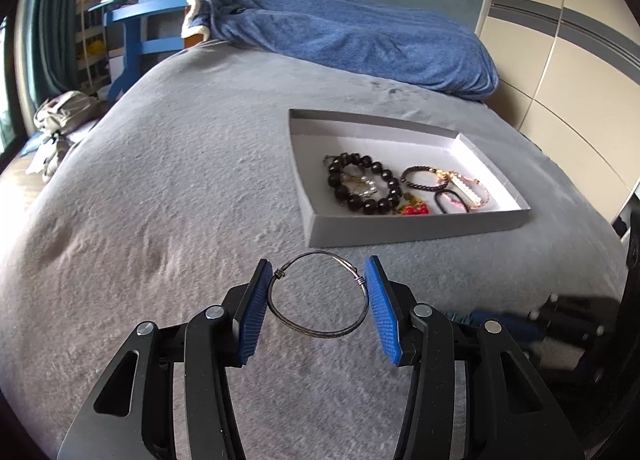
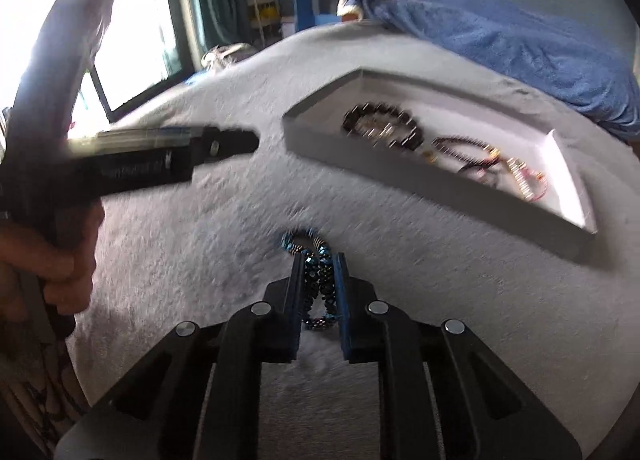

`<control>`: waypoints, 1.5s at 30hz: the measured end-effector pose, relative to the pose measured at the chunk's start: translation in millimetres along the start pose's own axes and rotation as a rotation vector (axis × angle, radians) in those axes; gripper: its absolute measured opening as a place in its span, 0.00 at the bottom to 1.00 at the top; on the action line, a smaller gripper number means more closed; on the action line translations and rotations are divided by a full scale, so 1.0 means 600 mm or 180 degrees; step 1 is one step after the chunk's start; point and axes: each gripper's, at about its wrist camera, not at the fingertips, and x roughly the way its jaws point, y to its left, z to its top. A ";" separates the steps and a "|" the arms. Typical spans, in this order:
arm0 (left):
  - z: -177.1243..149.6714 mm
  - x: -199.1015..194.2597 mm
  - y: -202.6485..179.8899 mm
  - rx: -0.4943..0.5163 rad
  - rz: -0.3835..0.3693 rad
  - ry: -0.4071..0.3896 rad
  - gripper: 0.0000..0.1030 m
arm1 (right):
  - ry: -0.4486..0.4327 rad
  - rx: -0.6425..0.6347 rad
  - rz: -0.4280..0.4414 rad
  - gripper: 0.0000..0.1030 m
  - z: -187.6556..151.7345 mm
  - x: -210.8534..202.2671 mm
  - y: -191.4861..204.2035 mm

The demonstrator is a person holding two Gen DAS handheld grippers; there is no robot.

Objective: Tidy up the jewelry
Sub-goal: 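Grasp the blue-black beaded bracelet with the right tool while the left tool holds the bangle, then carry both pieces into the box and open both tools to release them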

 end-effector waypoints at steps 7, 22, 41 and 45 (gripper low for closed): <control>0.025 -0.005 -0.030 0.0158 -0.0137 -0.0107 0.48 | -0.0298 0.0323 -0.0102 0.14 0.031 -0.044 -0.069; 0.095 0.034 -0.099 0.0522 -0.0440 -0.0239 0.48 | -0.0589 0.0667 -0.0278 0.14 0.079 -0.075 -0.175; 0.137 0.141 -0.099 0.0591 -0.0233 -0.0036 0.48 | -0.0461 0.0842 -0.0399 0.14 0.123 0.007 -0.271; 0.137 0.165 -0.083 0.0509 -0.0143 0.0119 0.48 | -0.0382 0.0889 -0.0440 0.14 0.120 0.026 -0.285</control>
